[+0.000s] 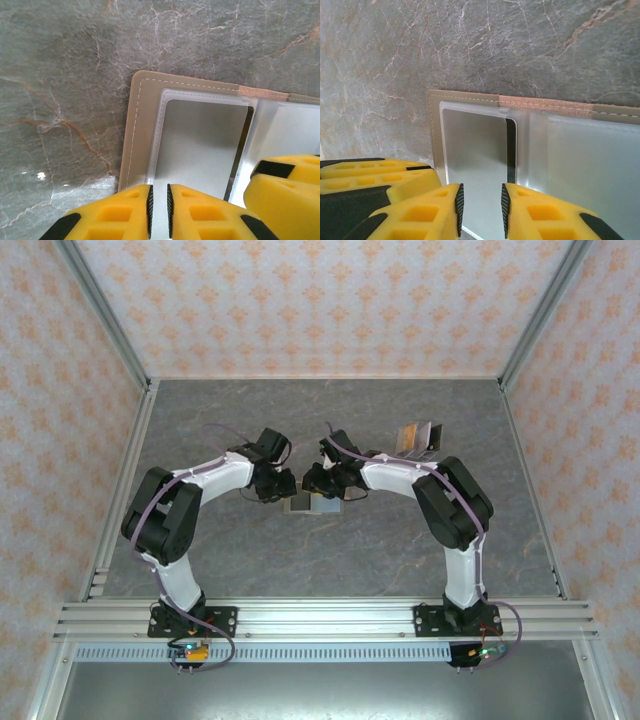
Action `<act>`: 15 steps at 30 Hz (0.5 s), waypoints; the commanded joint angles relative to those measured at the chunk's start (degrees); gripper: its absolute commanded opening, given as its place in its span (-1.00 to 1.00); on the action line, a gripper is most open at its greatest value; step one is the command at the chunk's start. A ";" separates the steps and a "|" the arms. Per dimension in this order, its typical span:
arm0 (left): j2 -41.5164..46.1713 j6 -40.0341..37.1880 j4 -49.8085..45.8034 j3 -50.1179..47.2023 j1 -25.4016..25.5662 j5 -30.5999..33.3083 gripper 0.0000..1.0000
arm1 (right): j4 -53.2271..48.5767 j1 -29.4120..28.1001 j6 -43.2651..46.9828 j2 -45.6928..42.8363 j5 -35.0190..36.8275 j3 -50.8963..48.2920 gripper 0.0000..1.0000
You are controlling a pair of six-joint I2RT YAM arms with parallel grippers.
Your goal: Take the credit cards out of the card holder
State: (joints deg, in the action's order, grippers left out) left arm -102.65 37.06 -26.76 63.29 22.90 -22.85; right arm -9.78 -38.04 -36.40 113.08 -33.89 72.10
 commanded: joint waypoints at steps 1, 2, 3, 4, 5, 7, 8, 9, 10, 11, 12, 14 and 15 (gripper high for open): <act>-1.33 0.45 0.76 0.97 0.22 -0.67 -0.63 | -0.22 0.34 -0.77 0.64 0.93 -0.55 -0.40; -1.37 0.71 1.04 0.88 0.23 -0.79 -0.63 | -0.26 0.38 -0.77 0.65 0.93 -0.55 -0.39; -1.41 0.73 1.27 0.87 0.27 -1.03 -0.64 | -0.37 0.41 -0.77 0.74 1.06 -0.48 -0.39; -1.50 0.73 1.27 0.96 0.30 -1.22 -0.65 | -0.49 0.40 -0.69 0.74 1.11 -0.46 -0.38; -1.63 0.82 1.27 1.05 0.30 -1.23 -0.66 | -0.58 0.42 -0.69 0.88 1.16 -0.44 -0.38; -1.92 0.82 1.42 1.14 0.29 -1.53 -0.68 | -0.69 0.42 -0.69 1.14 1.19 -0.48 -0.38; -2.00 0.91 1.54 1.25 0.34 -1.62 -0.68 | -0.76 0.46 -0.69 1.26 1.19 -0.42 -0.38; -2.23 0.95 1.54 1.23 0.38 -1.64 -0.68 | -0.84 0.51 -0.75 1.39 1.20 -0.43 -0.38; -2.36 0.95 1.49 1.29 0.39 -1.58 -0.68 | -0.92 0.51 -0.71 1.49 1.28 -0.31 -0.38; -2.51 1.00 1.35 1.31 0.42 -1.45 -0.67 | -0.88 0.47 -0.71 1.61 1.28 -0.38 -0.37; -2.66 1.08 1.28 1.32 0.48 -1.33 -0.67 | -0.97 0.51 -0.69 1.66 1.28 -0.29 -0.37; -2.73 1.09 1.27 1.22 0.48 -1.24 -0.65 | -1.03 0.47 -0.64 1.79 1.37 -0.33 -0.36; -2.69 1.10 1.15 1.22 0.45 -1.19 -0.65 | -1.20 0.47 -0.63 1.87 1.52 -0.29 -0.36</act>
State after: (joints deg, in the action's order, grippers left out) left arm -104.42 37.67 -25.82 63.57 22.90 -23.88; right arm -9.85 -37.80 -36.45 113.86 -33.80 72.10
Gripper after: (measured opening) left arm 0.174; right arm 0.319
